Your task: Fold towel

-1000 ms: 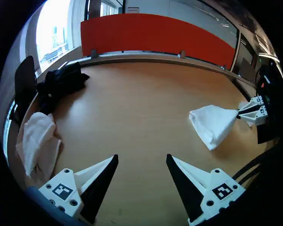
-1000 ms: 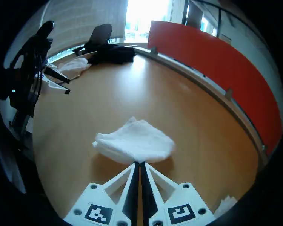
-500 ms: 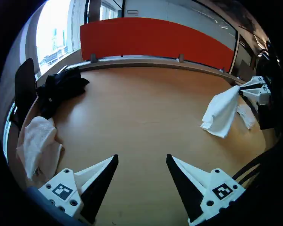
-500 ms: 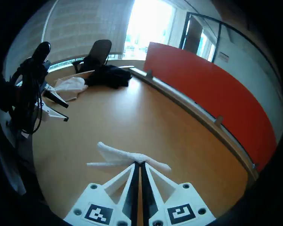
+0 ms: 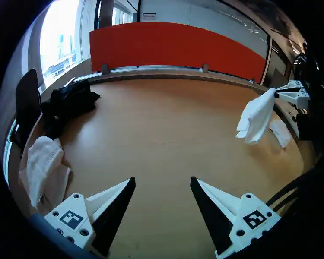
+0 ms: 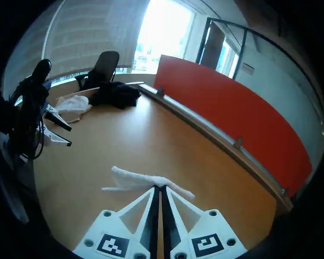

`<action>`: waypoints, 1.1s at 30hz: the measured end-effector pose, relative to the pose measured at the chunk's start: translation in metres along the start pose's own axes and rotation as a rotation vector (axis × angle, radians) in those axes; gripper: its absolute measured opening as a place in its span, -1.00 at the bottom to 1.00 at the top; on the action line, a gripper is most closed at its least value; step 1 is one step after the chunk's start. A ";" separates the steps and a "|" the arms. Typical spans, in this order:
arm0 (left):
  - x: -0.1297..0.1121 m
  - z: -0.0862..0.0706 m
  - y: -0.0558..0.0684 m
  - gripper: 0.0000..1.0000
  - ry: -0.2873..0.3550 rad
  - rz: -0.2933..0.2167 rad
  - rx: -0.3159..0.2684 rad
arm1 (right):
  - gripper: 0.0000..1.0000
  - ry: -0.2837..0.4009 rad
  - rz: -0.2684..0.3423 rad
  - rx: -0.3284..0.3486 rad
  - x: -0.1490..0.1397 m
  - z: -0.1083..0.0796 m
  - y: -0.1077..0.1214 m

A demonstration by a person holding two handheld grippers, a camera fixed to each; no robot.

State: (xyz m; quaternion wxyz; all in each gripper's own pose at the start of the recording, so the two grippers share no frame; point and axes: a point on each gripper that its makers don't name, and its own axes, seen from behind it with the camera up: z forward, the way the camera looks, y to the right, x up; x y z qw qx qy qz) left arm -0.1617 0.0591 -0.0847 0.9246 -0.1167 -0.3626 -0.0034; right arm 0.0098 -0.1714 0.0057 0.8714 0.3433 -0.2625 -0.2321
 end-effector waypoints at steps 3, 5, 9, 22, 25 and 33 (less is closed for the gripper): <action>0.000 0.001 0.001 0.88 0.000 0.001 -0.003 | -0.93 -0.001 0.016 -0.006 -0.001 -0.003 0.007; 0.000 0.001 0.001 0.88 -0.001 0.002 -0.005 | -0.93 -0.002 0.026 -0.010 -0.001 -0.005 0.012; 0.002 0.002 0.002 0.88 -0.002 0.007 -0.008 | -0.93 -0.008 0.035 -0.026 -0.005 -0.012 0.025; 0.008 0.007 0.006 0.88 -0.003 0.023 -0.014 | -0.93 -0.045 0.076 -0.094 -0.032 -0.038 0.073; 0.009 0.008 0.007 0.88 -0.004 0.027 -0.014 | -0.93 -0.050 0.089 -0.110 -0.038 -0.043 0.083; 0.011 0.009 0.009 0.88 -0.007 0.032 -0.013 | -0.93 -0.062 0.124 -0.150 -0.054 -0.055 0.110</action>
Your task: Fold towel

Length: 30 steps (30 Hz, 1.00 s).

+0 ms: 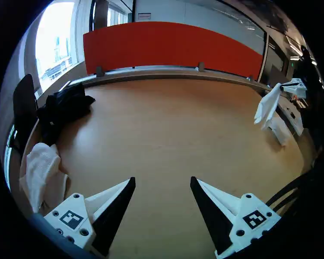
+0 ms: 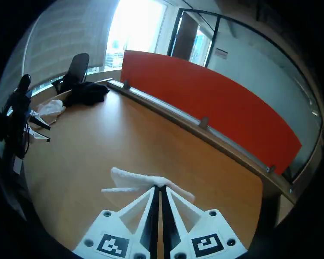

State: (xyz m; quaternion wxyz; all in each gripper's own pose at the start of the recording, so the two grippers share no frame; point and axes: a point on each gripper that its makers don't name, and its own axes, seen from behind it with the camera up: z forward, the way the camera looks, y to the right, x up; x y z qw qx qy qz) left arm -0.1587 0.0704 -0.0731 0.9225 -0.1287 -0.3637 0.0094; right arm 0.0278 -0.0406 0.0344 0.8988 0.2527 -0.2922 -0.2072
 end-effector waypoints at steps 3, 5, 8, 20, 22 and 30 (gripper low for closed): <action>0.000 0.000 0.000 0.88 -0.002 -0.001 0.001 | -0.93 -0.009 0.007 -0.018 -0.006 -0.003 0.012; 0.000 0.001 0.000 0.88 -0.004 -0.002 0.002 | -0.93 -0.015 0.010 -0.028 -0.009 -0.005 0.019; 0.000 0.001 -0.001 0.88 -0.006 -0.001 0.003 | -0.93 -0.025 0.014 -0.043 -0.014 -0.007 0.030; 0.002 0.003 0.000 0.88 -0.007 0.011 0.008 | -0.93 -0.052 0.034 -0.101 -0.028 -0.017 0.075; 0.002 0.002 0.000 0.88 -0.009 0.012 0.010 | -0.93 -0.058 0.036 -0.112 -0.031 -0.019 0.083; 0.002 0.003 0.000 0.88 -0.013 0.015 0.015 | -0.93 -0.081 0.048 -0.149 -0.042 -0.025 0.112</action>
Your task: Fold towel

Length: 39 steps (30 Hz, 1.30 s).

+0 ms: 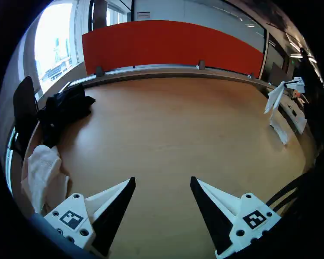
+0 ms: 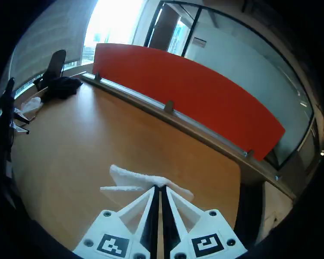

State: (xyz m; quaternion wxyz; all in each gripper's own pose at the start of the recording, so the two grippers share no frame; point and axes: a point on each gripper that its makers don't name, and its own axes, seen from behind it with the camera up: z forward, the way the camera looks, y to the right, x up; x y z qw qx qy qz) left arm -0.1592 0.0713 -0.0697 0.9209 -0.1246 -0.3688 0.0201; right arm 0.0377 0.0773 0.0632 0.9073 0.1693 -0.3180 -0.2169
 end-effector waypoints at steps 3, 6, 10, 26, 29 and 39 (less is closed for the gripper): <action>0.001 0.000 0.001 0.88 0.000 0.002 0.001 | -0.93 -0.007 0.003 -0.010 -0.003 0.000 0.009; 0.002 0.001 0.001 0.88 -0.001 0.005 0.002 | -0.93 -0.015 0.001 -0.019 -0.006 -0.001 0.018; 0.003 0.000 0.002 0.88 -0.001 0.006 0.003 | -0.93 -0.023 0.003 -0.029 -0.010 -0.001 0.027; 0.005 0.001 0.008 0.88 -0.004 0.017 0.000 | -0.94 -0.050 0.033 -0.052 -0.032 -0.007 0.044; 0.006 0.001 0.009 0.88 -0.003 0.020 -0.001 | -0.94 -0.055 0.035 -0.055 -0.037 -0.011 0.045; 0.007 -0.001 0.010 0.88 0.001 0.024 -0.002 | -0.94 -0.126 0.047 -0.073 -0.086 -0.032 0.055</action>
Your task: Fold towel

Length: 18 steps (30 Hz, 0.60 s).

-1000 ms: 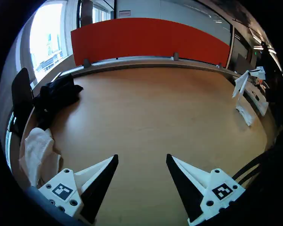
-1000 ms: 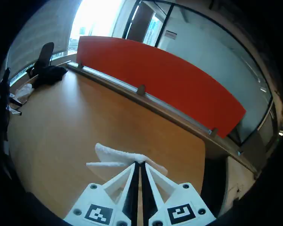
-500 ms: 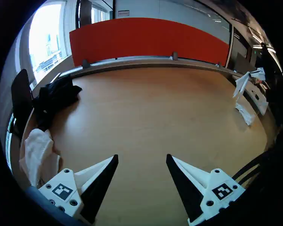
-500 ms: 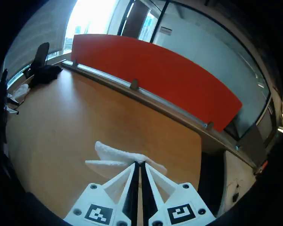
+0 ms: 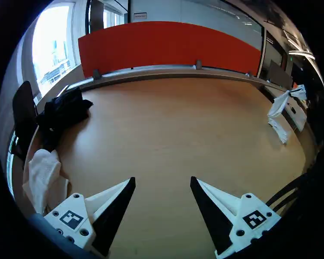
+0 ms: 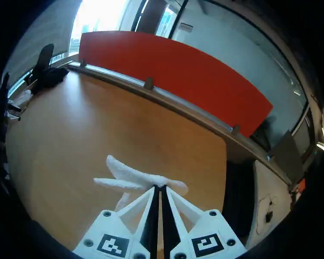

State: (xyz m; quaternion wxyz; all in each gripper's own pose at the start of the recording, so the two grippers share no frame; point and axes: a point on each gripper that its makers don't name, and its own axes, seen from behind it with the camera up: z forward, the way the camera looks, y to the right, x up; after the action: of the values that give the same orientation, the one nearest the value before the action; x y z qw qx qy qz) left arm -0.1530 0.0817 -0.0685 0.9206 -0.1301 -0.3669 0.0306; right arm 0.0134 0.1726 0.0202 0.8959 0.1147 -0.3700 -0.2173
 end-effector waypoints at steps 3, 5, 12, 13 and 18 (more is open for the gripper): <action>-0.001 -0.001 0.001 0.88 0.000 0.001 -0.001 | -0.94 -0.030 0.011 -0.008 -0.020 -0.004 0.005; -0.002 -0.001 0.001 0.88 -0.002 0.001 -0.001 | -0.94 -0.050 0.021 -0.014 -0.033 -0.006 0.007; -0.004 -0.003 0.001 0.88 -0.004 0.006 -0.002 | -0.93 -0.096 0.068 -0.029 -0.065 -0.009 0.011; -0.004 -0.003 0.001 0.88 -0.005 0.007 -0.001 | -0.93 -0.101 0.073 -0.031 -0.068 -0.010 0.011; -0.005 -0.004 0.000 0.88 -0.005 0.007 0.000 | -0.93 -0.129 0.088 -0.035 -0.083 -0.010 0.010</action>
State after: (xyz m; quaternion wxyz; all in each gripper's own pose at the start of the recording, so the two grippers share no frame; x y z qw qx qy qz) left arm -0.1534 0.0805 -0.0749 0.9196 -0.1312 -0.3688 0.0341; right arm -0.0292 0.2212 -0.0341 0.8808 0.0683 -0.4277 -0.1912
